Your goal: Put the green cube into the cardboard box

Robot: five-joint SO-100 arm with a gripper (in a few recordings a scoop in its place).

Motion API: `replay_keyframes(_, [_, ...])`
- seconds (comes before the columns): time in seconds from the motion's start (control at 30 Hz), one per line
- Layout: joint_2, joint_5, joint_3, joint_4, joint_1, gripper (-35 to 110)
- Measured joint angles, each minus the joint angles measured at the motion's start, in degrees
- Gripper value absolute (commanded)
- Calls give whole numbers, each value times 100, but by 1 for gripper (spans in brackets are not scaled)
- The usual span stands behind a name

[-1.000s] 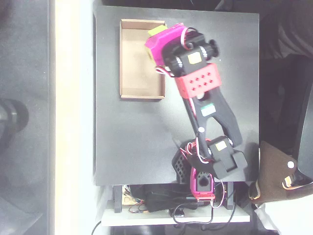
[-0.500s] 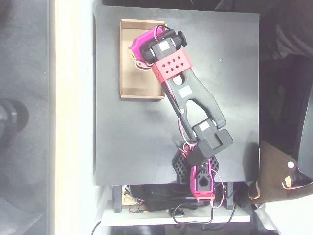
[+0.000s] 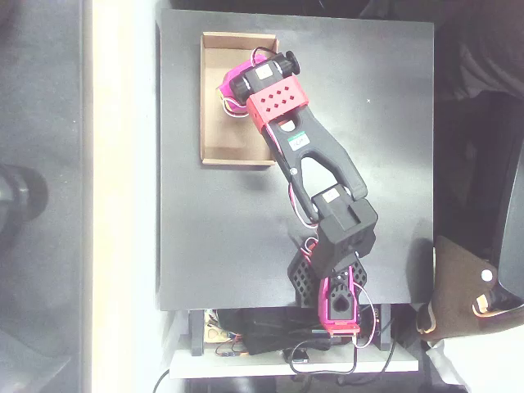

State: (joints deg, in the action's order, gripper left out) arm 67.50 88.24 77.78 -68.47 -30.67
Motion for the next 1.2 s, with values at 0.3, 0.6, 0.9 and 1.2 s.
replay_keyframes(0.3, [-44, 0, 0, 0, 0, 5])
replay_keyframes(0.6, [-44, 0, 0, -35, -114, 23])
replay_keyframes(0.9, [-44, 0, 0, -35, -114, 27])
replay_keyframes(1.2, [-26, 0, 0, -35, -114, 27])
